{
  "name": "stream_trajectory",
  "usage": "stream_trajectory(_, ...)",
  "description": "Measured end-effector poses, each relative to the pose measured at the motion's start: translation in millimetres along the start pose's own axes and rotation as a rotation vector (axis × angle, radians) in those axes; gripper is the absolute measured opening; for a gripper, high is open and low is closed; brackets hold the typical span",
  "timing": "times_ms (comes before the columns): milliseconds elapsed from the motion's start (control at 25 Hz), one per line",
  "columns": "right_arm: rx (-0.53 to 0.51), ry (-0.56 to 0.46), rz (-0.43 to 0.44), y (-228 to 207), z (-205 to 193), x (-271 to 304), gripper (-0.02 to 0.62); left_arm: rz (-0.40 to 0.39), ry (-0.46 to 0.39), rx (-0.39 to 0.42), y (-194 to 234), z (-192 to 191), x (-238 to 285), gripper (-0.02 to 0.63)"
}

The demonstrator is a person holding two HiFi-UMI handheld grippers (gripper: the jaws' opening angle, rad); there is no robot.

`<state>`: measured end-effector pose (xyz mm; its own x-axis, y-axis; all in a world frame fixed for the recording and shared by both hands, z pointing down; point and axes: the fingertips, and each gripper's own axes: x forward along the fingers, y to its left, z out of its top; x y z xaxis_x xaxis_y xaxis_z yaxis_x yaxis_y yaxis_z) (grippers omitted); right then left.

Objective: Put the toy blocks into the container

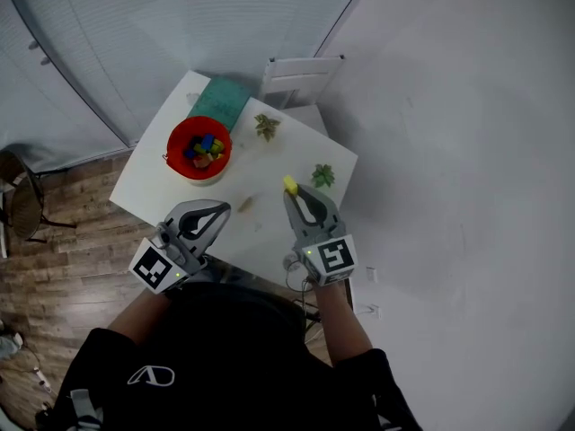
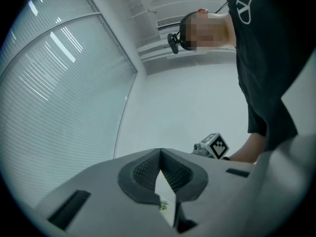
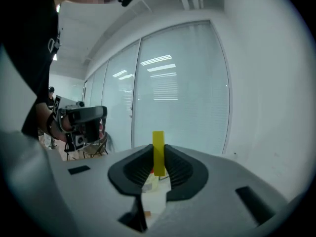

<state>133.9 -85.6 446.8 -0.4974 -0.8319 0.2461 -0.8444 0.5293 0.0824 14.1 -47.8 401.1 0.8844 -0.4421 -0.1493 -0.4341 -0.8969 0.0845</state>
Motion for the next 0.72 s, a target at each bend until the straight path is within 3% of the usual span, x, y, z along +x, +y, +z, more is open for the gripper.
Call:
stream_trajectory(360, -0.058, -0.349, -0.041, 20.2, 65.2, -49.5, 0.071, -0.011, -0.034, 0.033, -3.8, 14.4, 10.4, 0.006)
stream_trajectory(720, -0.060, -0.365, -0.051, 19.5, 61.4, -55.3, 0.071, -0.011, -0.023, 0.045, -4.6, 13.8, 13.4, 0.006)
